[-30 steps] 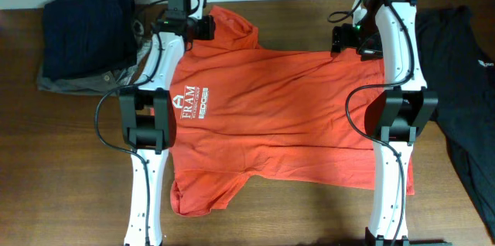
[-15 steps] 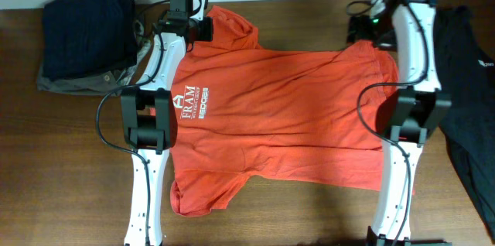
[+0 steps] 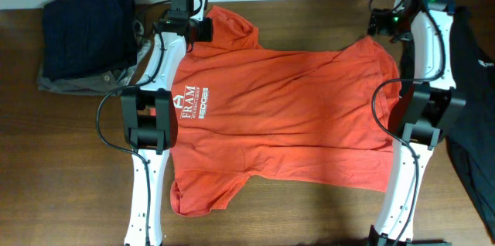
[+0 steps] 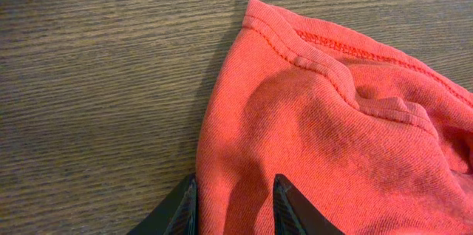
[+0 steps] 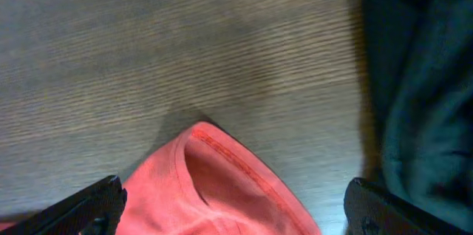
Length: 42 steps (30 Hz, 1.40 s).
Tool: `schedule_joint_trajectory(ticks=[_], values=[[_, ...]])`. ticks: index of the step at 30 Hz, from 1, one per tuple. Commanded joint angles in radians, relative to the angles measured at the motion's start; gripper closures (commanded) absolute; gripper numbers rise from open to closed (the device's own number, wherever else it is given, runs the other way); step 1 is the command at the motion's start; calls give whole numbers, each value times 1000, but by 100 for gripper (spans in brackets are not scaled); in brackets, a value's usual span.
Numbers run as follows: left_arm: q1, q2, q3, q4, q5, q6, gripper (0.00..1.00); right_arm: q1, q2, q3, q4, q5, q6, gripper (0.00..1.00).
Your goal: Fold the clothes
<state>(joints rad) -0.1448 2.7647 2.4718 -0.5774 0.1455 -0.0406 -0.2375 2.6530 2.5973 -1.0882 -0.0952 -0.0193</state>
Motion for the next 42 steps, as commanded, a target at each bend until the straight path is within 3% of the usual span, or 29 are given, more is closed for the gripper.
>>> schedule_joint_trajectory(ticks=[1,3,6,7,10,16,17,20,23,26,30,42], values=[[3,41,-5,-31,-11,11,66,15,4,-47,29,-5,-10,1],[3,41,-5,-38,-11,11,57,16,4,-66,43,-5,-10,1],[3,41,-5,-38,-11,11,57,15,4,-108,67,-5,-10,1],[3,41,-5,-38,-11,11,66,15,4,-122,76,-5,-11,1],[3,41,-5,-37,-11,11,71,17,4,-153,104,-6,-10,1],[3,41,-5,-33,-11,11,99,29,4,-192,145,-6,-10,0],[3,41,-5,-32,-12,11,99,31,4,-195,148,-5,-10,2],[3,41,-5,-27,-11,11,99,37,4,-197,151,-5,-10,17],[3,41,-5,-26,-11,11,99,42,4,-197,151,-5,-6,50],[3,41,-5,-21,-11,11,99,42,4,-197,151,-5,6,57],[3,41,-3,-13,-11,11,99,42,4,-197,147,-5,10,77],[3,28,46,-67,-11,12,100,40,1,-175,96,14,17,95]])
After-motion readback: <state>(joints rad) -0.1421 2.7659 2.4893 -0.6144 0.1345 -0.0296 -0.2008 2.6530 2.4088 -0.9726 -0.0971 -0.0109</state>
